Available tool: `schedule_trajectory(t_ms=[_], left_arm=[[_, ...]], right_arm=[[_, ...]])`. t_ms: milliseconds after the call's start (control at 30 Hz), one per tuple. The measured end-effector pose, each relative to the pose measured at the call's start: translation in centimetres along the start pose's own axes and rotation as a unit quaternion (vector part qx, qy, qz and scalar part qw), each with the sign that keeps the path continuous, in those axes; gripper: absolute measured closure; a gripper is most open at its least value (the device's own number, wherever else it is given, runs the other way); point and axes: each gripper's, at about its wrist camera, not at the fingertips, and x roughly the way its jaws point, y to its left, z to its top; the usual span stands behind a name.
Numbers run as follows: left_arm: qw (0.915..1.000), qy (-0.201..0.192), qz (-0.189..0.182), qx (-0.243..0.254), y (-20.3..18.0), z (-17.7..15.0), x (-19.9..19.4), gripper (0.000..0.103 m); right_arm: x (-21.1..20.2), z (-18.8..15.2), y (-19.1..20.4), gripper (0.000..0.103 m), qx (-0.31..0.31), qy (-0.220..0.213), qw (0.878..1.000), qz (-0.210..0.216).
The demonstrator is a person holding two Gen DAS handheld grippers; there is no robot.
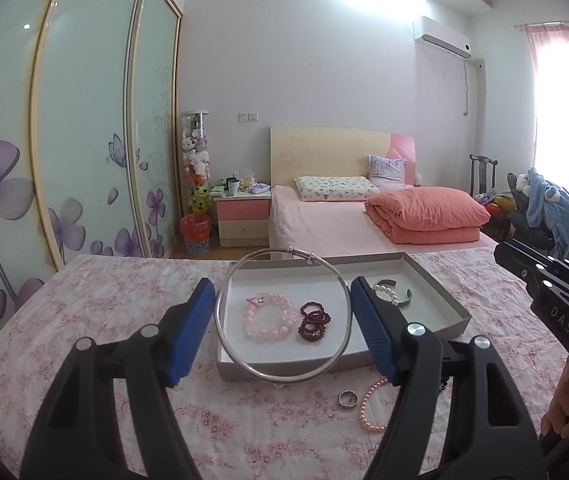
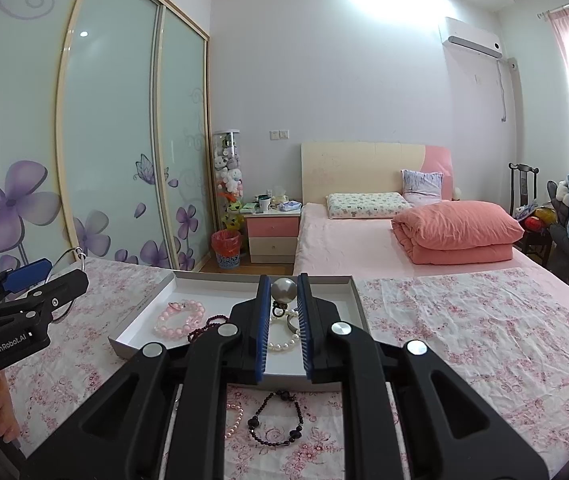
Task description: Organize jewelry
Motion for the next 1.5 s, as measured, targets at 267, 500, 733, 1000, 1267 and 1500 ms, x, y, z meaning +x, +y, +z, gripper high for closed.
schedule_trajectory(t_ms=[267,500,733,1000,1267,1500], left_arm=[[1.0,0.003,-0.001,-0.004,0.1,0.1,1.6,0.035],[0.9997,0.021,-0.005,-0.011,0.1,1.2,6.3,0.035],[0.9964,0.077,-0.022,-0.027,0.4,1.2,12.1,0.035],[0.9906,0.122,-0.046,-0.041,0.1,0.0,16.0,0.034],[0.9872,0.125,-0.052,-0.084,1.9,0.2,16.3,0.034],[0.9894,0.111,-0.032,-0.088,4.1,0.3,13.2,0.03]], right_arm=[[1.4,0.7,0.0,0.089,0.004,-0.005,1.0,0.001],[5.5,1.3,-0.7,0.089,0.021,0.029,0.999,0.008],[11.0,0.2,-1.9,0.089,0.047,0.093,0.994,0.017],[14.5,-1.0,-2.5,0.082,0.081,0.148,0.985,0.038],[12.9,-1.1,-3.5,0.063,0.089,0.144,0.985,0.024],[10.5,-1.5,-3.6,0.063,0.074,0.143,0.987,0.026]])
